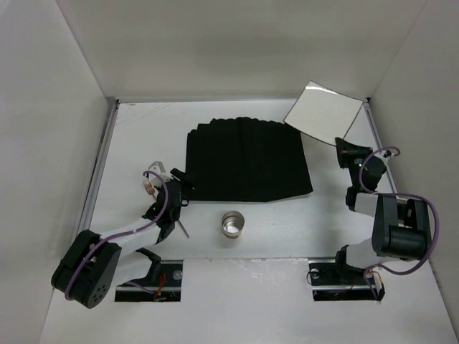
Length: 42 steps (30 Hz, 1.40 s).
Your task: Set the dinner table for one person
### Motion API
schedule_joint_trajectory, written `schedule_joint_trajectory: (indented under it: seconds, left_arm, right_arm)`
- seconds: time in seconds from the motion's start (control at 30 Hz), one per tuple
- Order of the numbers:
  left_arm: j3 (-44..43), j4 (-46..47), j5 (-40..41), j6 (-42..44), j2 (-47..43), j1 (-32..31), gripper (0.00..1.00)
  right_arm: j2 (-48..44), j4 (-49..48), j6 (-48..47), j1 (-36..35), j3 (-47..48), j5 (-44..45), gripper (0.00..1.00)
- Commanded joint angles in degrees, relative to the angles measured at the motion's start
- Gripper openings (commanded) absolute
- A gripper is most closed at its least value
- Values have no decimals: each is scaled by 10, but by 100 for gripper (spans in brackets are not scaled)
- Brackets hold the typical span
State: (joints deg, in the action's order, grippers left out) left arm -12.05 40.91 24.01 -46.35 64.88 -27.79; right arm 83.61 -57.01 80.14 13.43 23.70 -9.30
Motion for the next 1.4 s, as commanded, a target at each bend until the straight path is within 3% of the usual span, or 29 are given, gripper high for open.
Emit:
schedule_joint_trajectory:
  seconds: [0.0,0.33,0.5,0.73,1.2,1.3,1.37]
  left_arm:
    - [-16,33,3,4,-2,-3,49]
    - [-10,25,9,11,-36,6,48]
    - [-3,17,12,16,-59,9,48]
    - [-5,-5,23,22,-88,9,48]
    - [-13,4,19,21,-53,2,48]
    - [-13,4,17,18,-50,2,48]
    - [-13,4,17,17,-49,2,48]
  right_arm:
    - [-47,-104,-6,-77,69,-47,4]
    - [6,-115,-21,-316,84,24,5]
    - [71,-171,-3,-383,83,57,5]
    - [128,-273,34,-392,35,86,4]
    - [168,-275,34,-365,17,78,5]
    - [178,-248,32,-362,15,75,10]
    - [186,-224,30,-361,16,67,20]
